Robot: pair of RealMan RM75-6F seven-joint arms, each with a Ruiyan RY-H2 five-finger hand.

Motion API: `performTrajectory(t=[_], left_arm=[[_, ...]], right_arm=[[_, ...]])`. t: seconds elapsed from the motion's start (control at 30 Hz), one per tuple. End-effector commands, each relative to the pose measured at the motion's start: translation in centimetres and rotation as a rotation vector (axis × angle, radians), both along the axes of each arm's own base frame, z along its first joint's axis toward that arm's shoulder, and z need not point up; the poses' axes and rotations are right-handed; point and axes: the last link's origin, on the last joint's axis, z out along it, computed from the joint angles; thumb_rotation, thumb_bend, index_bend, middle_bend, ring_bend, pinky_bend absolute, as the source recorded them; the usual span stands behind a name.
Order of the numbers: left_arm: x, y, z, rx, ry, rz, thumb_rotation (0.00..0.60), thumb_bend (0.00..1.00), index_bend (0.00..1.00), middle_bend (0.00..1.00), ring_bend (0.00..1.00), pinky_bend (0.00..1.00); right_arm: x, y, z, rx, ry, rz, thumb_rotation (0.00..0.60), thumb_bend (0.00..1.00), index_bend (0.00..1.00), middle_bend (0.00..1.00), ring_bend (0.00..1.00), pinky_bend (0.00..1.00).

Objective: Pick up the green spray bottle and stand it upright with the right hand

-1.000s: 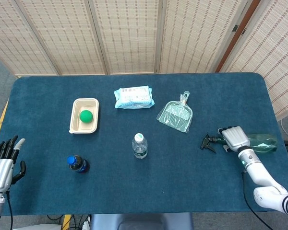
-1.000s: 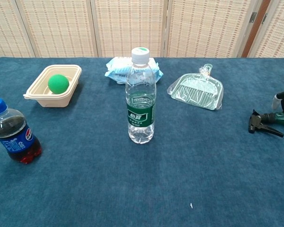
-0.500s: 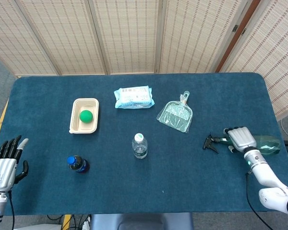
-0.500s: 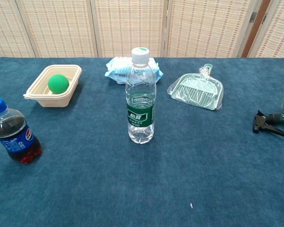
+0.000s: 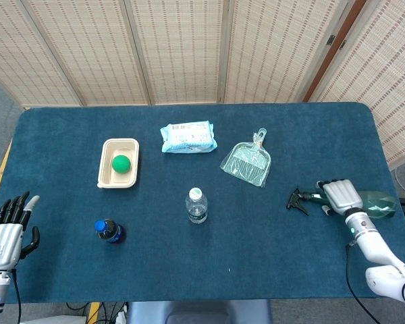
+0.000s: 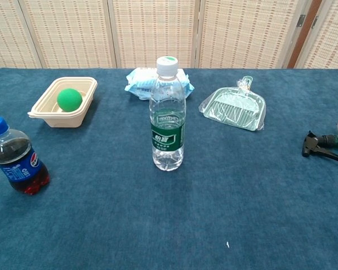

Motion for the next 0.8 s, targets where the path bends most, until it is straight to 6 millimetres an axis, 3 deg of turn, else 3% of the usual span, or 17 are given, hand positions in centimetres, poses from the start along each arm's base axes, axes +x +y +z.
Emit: performTrajectory(t=[0.03,0.67,0.8], left_arm=[[-0.1,0.0,0.0,0.001,-0.003,0.001,0.600,0.61,0.06,0.01,0.00,0.00],[-1.1,-0.1,0.2,0.013,-0.024,0.021,0.600,0.61,0.06,0.01,0.00,0.00],[-1.1,-0.1,0.4,0.016,-0.023,0.022,0.600,0.61,0.06,0.01,0.00,0.00]], right_arm=[[-0.1,0.1,-0.1,-0.002,-0.003,0.004,0.600,0.25,0.35,0.44,0.37,0.47],[0.7,0.0,-0.1,-0.027,-0.002,0.040,0.600,0.28,0.59,0.60,0.54,0.52],[1.2,0.1,0.1,-0.041,-0.013,0.052,0.600,0.29,0.59,0.60,0.54,0.52]])
